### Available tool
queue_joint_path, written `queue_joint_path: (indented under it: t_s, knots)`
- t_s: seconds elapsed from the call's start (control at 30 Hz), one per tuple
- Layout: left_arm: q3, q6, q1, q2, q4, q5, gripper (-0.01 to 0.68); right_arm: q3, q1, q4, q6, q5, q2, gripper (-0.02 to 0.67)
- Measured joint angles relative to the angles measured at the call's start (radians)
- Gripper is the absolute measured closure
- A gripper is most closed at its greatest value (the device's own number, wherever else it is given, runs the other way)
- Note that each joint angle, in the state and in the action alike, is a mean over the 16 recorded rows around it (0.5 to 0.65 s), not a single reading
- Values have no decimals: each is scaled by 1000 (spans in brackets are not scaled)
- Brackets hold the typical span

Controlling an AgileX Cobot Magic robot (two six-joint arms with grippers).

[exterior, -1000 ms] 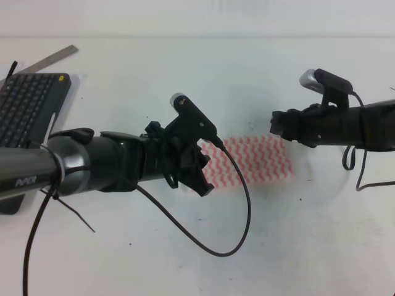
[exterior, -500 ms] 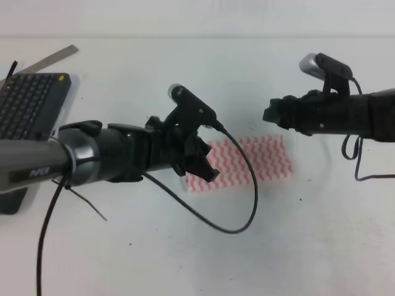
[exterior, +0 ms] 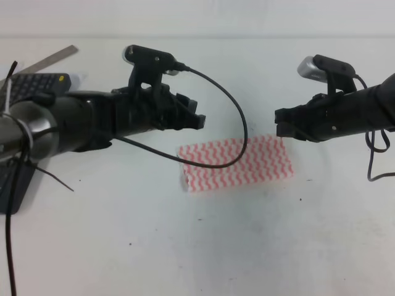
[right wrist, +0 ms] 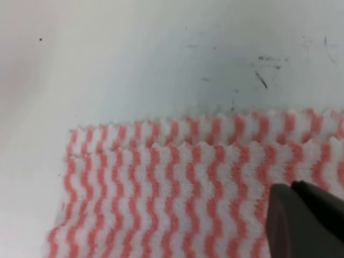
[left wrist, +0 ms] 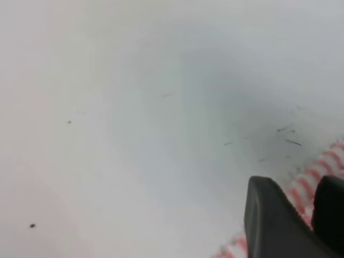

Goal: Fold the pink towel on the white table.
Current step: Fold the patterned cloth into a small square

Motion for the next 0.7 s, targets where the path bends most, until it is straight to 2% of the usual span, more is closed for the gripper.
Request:
queue_joint_path:
  t_s: [0.2, 0.7]
  knots:
    - [-5, -42, 17, -5, 0, 58, 660, 0, 0, -75, 66, 18, -6, 650]
    - [-5, -123, 3, 110, 13, 217, 663, 0, 0, -76, 70, 33, -7, 651]
